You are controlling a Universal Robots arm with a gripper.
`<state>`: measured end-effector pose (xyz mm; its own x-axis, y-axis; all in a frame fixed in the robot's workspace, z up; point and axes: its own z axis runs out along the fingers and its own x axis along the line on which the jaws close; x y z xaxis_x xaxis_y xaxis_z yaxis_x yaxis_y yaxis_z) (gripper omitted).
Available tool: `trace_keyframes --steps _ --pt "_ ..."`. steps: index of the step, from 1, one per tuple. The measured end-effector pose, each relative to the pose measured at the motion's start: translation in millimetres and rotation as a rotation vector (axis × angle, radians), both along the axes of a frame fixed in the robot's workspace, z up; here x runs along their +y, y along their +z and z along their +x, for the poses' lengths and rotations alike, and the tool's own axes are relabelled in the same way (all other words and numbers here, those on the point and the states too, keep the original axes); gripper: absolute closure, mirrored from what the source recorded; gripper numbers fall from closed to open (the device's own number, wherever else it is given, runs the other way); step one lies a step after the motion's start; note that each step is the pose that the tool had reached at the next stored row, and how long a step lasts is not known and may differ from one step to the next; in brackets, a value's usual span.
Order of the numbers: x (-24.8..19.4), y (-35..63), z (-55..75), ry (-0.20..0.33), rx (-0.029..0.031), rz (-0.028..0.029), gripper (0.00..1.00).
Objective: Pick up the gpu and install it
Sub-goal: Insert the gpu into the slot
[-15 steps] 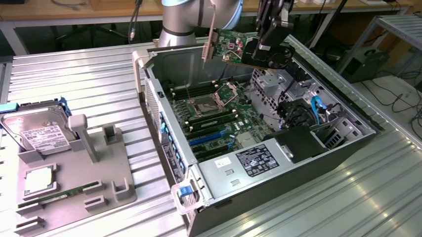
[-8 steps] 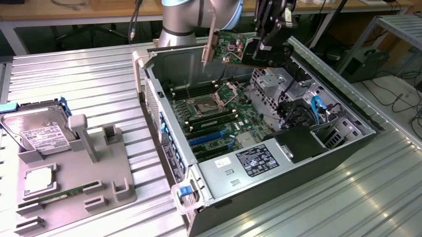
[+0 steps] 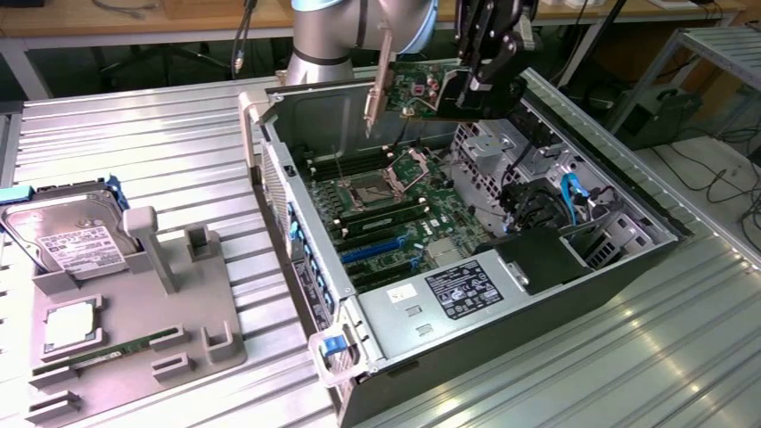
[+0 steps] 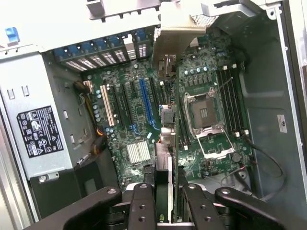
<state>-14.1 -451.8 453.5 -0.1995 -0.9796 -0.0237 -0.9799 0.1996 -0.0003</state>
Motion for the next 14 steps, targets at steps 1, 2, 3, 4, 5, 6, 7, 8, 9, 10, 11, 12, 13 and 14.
trace_keyframes --steps 1,2,3,4,5,6,7,8,9,10,11,12,13,14 --pt "0.0 0.0 0.0 0.014 0.0000 0.0000 0.73" --pt "0.0 0.0 0.0 0.027 0.0000 0.0000 0.73" --pt "0.0 0.0 0.0 0.040 0.0000 0.0000 0.73" --pt "0.0 0.0 0.0 0.053 0.0000 0.0000 0.73" --pt "0.0 0.0 0.0 0.065 0.0000 0.0000 0.73" --pt "0.0 0.0 0.0 0.078 0.0000 0.0000 0.73" --pt "0.0 0.0 0.0 0.089 0.0000 0.0000 0.73" --pt "0.0 0.0 0.0 0.102 0.0000 0.0000 0.73" --pt "0.0 0.0 0.0 0.115 0.0000 0.0000 0.73" --pt "0.0 0.0 0.0 0.130 0.0000 0.0000 0.73" --pt "0.0 0.0 0.0 0.132 0.0000 -0.0001 0.73" --pt "-0.1 -0.2 0.0 0.132 0.0001 -0.0001 0.73" --pt "-0.1 -0.4 0.0 0.135 0.0000 0.0000 0.73" --pt "-0.1 -0.7 0.0 0.146 0.0001 0.0000 0.73"
